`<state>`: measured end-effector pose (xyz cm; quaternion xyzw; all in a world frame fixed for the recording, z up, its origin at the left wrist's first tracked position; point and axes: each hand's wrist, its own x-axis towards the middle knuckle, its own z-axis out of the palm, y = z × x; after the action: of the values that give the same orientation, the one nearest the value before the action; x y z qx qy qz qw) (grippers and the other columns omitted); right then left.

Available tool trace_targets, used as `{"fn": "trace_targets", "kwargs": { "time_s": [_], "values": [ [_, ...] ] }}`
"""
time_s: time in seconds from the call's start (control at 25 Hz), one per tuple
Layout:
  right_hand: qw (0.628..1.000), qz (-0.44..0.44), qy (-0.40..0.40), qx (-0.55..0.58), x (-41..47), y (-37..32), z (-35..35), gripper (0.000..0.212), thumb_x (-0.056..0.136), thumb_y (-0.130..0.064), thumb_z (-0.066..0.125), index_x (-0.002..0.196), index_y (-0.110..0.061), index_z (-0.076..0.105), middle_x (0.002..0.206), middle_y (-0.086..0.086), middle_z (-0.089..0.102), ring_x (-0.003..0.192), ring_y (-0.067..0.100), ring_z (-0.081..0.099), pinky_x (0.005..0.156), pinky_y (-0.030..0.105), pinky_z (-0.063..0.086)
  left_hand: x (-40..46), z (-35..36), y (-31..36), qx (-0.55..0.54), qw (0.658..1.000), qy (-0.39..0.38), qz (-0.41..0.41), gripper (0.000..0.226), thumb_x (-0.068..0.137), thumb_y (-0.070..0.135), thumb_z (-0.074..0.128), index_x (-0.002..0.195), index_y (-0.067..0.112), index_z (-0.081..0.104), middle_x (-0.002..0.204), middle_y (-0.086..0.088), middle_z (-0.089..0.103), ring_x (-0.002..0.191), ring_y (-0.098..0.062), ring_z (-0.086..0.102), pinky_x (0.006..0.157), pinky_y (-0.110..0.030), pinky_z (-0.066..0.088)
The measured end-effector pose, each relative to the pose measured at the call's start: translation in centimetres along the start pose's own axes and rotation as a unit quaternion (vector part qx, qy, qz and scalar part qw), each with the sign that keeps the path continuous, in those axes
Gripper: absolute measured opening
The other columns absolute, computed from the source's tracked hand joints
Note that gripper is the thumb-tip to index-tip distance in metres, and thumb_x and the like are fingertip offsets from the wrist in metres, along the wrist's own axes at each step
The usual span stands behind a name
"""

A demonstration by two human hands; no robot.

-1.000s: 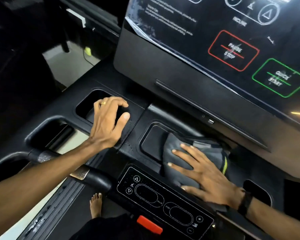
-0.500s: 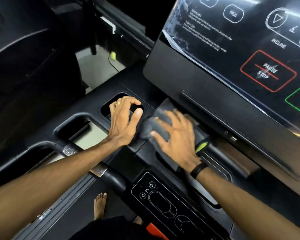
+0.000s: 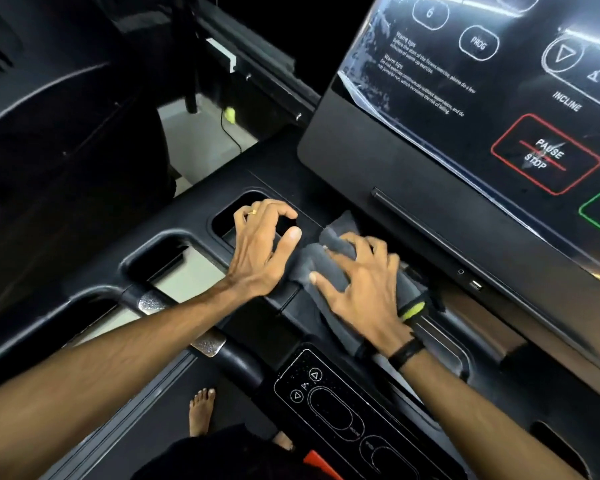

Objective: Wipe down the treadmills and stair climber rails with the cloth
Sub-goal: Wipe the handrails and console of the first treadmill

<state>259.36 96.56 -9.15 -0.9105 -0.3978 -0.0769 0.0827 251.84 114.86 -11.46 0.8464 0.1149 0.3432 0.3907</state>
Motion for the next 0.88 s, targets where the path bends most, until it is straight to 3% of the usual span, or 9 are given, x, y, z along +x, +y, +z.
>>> {"fn": "trace_targets", "kwargs": {
  "time_s": [0.12,0.16,0.28,0.32,0.48,0.56,0.68,0.8,0.88],
  "values": [
    [0.982,-0.169,-0.004,0.079,-3.2,1.4,0.2,0.051,0.086,-0.072,0.056,0.116,-0.034,0.073,0.131,-0.007,0.054,0.114,0.022,0.045,0.087,0.045,0.038,-0.2,0.2,0.0,-0.004,1.0,-0.004,0.011,0.042,0.097,0.043,0.034,0.106,0.012,0.061,0.112,0.003,0.061,0.098,-0.015,0.055,0.097,-0.037,0.028],
    [0.982,-0.159,-0.001,0.097,-3.4,2.0,0.1,0.05,0.085,-0.072,0.057,0.114,-0.035,0.074,0.13,-0.008,0.056,0.114,0.021,0.045,0.087,0.045,0.039,-0.2,0.2,-0.1,-0.001,1.0,-0.005,0.012,0.042,0.097,0.044,0.034,0.106,0.012,0.061,0.112,0.003,0.061,0.098,-0.015,0.055,0.097,-0.036,0.027],
    [0.999,0.021,0.02,0.042,-1.4,1.0,-0.3,0.054,0.08,-0.074,0.053,0.109,-0.033,0.074,0.128,-0.006,0.058,0.112,0.024,0.047,0.084,0.041,0.037,0.0,0.2,-0.1,0.01,1.0,-0.014,0.006,0.043,0.098,0.044,0.033,0.106,0.013,0.061,0.112,0.003,0.061,0.1,-0.015,0.055,0.098,-0.033,0.025],
    [0.999,0.041,0.018,0.023,-1.0,0.2,-0.2,0.056,0.08,-0.075,0.052,0.109,-0.033,0.074,0.128,-0.004,0.057,0.112,0.025,0.046,0.084,0.041,0.036,-0.1,0.2,0.0,0.011,1.0,-0.017,0.007,0.044,0.098,0.044,0.032,0.106,0.013,0.061,0.111,0.003,0.061,0.1,-0.015,0.054,0.099,-0.032,0.024],
    [0.982,-0.149,-0.044,0.106,-5.4,2.1,-1.2,0.046,0.087,-0.069,0.056,0.116,-0.035,0.069,0.131,-0.008,0.053,0.113,0.02,0.046,0.086,0.045,0.039,-0.2,0.4,-0.1,0.005,1.0,-0.022,0.014,0.045,0.097,0.045,0.031,0.105,0.013,0.061,0.11,0.004,0.061,0.095,-0.015,0.053,0.098,-0.03,0.022],
    [0.975,-0.169,-0.061,0.13,-8.9,6.3,-2.4,0.041,0.088,-0.069,0.059,0.114,-0.037,0.066,0.135,-0.015,0.049,0.115,0.018,0.047,0.09,0.046,0.038,-0.1,0.4,-0.3,0.003,1.0,-0.013,0.005,0.043,0.097,0.045,0.032,0.104,0.013,0.061,0.109,0.004,0.061,0.092,-0.015,0.052,0.099,-0.03,0.022],
    [0.989,-0.097,-0.022,0.108,-11.1,9.2,-3.5,0.042,0.086,-0.072,0.059,0.106,-0.037,0.07,0.132,-0.016,0.052,0.111,0.019,0.049,0.089,0.047,0.038,-0.4,0.6,-0.1,0.001,1.0,-0.005,-0.003,0.042,0.097,0.046,0.033,0.103,0.014,0.06,0.107,0.004,0.06,0.092,-0.014,0.052,0.1,-0.034,0.023],
    [0.999,0.02,0.029,0.028,-7.3,4.9,-1.6,0.052,0.083,-0.076,0.052,0.099,-0.031,0.073,0.121,-0.006,0.058,0.104,0.022,0.046,0.08,0.033,0.025,-0.3,0.6,0.0,0.007,1.0,-0.02,0.0,0.043,0.097,0.048,0.033,0.104,0.015,0.059,0.106,0.003,0.06,0.098,-0.015,0.052,0.101,-0.038,0.024],
    [0.999,0.044,0.022,0.022,-4.0,1.8,-1.1,0.059,0.081,-0.078,0.049,0.1,-0.028,0.074,0.12,-0.003,0.058,0.103,0.023,0.045,0.079,0.032,0.023,-0.3,0.4,0.1,0.018,0.999,-0.026,0.007,0.044,0.097,0.047,0.033,0.105,0.014,0.06,0.108,0.003,0.061,0.1,-0.017,0.053,0.101,-0.039,0.025]
  ]
}}
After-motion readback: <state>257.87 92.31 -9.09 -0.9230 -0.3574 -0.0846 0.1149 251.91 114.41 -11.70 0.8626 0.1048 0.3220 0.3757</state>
